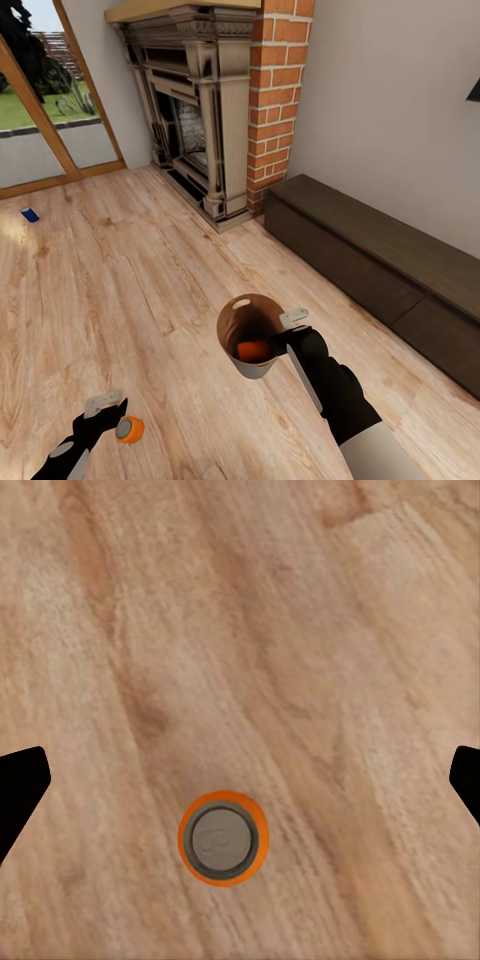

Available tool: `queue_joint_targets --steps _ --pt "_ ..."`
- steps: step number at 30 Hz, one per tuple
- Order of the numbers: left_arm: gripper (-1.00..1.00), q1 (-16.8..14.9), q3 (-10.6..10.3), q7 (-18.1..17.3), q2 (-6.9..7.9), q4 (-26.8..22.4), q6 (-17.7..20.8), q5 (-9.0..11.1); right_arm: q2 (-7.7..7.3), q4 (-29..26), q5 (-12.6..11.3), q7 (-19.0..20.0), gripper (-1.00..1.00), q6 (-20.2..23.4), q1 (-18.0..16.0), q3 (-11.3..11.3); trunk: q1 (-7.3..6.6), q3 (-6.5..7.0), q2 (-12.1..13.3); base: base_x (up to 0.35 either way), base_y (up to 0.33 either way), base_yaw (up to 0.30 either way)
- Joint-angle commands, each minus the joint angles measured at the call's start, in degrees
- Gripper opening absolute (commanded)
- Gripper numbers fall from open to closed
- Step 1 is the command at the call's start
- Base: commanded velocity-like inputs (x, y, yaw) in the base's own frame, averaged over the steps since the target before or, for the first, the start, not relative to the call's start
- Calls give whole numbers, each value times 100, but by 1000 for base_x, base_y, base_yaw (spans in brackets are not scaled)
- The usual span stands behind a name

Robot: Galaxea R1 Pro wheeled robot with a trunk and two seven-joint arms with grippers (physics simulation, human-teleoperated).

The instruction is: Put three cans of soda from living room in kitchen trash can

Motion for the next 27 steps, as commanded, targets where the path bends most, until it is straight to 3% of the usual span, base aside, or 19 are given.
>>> queue_joint_targets --steps 1,27 --pt "100 0 0 1 0 0 -1 0 1 -3 -24 9 -100 -3 -2 1 0 -6 0 8 0 0" --pt "100 0 0 -3 0 0 -1 0 1 -3 -24 9 -100 -3 -2 1 0 -235 0 1 0 0"
